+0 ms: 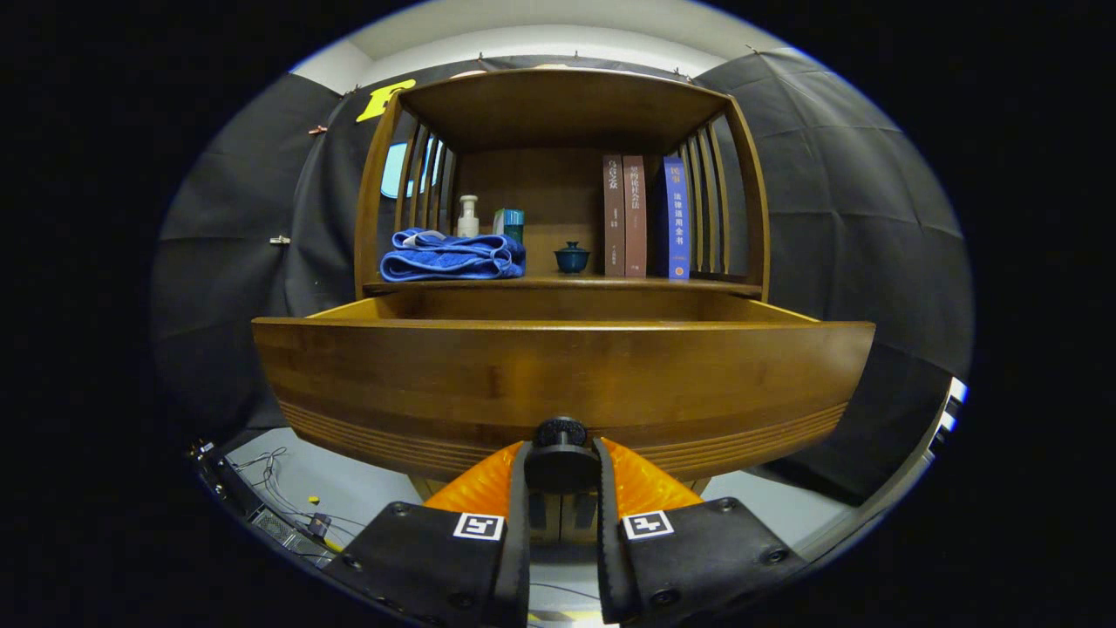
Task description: Pull open the drawer, take out the items inside it, and place them on the countertop above the cabinet.
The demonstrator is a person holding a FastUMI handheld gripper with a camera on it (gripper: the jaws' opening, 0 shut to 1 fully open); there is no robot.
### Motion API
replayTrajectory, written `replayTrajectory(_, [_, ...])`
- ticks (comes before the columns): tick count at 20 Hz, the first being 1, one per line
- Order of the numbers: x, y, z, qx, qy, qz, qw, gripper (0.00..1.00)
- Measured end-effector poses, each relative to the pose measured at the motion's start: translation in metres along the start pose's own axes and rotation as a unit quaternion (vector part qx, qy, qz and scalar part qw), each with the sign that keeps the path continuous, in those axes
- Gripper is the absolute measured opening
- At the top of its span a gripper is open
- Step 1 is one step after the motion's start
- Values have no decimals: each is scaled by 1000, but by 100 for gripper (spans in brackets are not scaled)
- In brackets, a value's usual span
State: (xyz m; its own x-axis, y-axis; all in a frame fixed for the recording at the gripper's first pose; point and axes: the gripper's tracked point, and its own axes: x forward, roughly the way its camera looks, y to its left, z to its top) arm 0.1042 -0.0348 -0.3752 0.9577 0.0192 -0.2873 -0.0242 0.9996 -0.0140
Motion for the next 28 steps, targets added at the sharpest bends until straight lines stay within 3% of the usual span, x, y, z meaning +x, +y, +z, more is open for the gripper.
replayTrajectory(11, [-28, -2, -9, -1, 9, 1, 1000, 35])
replayTrajectory(14, [-34, 0, 9, -5, -16, 6, 1000, 49])
replayTrajectory(17, [-41, 4, 21, -30, -12, 14, 999, 98])
replayTrajectory(22, [-65, 15, 59, -27, -3, 48, 998, 99])
replayTrajectory(28, [-71, 3, 128, -1, 29, 45, 999, 99])
